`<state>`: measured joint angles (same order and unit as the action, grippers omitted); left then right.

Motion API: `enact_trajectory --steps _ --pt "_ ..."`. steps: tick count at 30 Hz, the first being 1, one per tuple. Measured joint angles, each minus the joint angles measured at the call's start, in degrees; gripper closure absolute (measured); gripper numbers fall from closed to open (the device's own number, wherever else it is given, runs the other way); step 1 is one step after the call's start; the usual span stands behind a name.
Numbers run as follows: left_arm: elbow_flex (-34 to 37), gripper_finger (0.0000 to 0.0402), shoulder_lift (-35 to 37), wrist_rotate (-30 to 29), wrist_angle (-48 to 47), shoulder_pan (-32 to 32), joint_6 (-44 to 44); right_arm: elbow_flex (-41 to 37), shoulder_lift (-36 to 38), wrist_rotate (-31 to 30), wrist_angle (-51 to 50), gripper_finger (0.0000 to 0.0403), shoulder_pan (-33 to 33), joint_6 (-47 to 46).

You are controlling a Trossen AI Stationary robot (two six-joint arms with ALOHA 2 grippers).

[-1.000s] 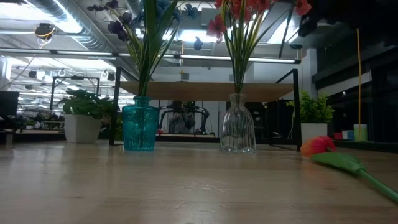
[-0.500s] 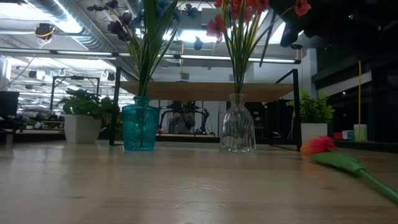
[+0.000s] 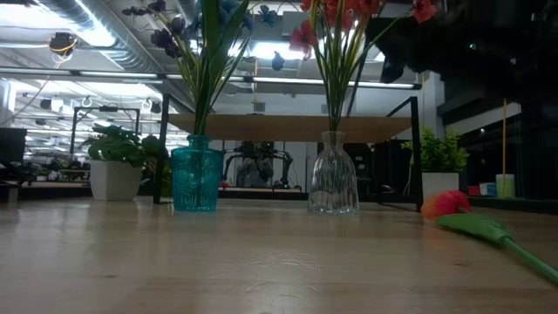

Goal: Pick and place flowers into a vace then onto a shelf
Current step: Put the red flowers into the transparent vase

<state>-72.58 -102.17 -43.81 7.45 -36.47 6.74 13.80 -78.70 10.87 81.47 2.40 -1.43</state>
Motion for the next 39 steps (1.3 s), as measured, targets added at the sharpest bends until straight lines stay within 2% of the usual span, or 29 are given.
enact_trajectory --steps 6,13,26,39 --pt "0.00 0.0398 0.00 0.00 -0.01 0.00 0.00 0.07 -4.85 -0.70 6.77 0.0401 0.40 0.17" --pt "0.00 0.0398 -0.01 0.00 -0.01 0.00 0.00 0.11 -9.03 -0.97 8.54 0.0401 1.19 0.13" --pt "0.00 0.0398 -0.04 0.00 -0.03 0.24 0.00 2.71 -14.83 -0.91 8.50 0.0401 2.31 0.20" --pt "0.00 0.0398 -0.04 0.00 -0.54 0.24 0.00 2.71 -16.08 -0.85 6.16 0.0398 2.31 1.84"
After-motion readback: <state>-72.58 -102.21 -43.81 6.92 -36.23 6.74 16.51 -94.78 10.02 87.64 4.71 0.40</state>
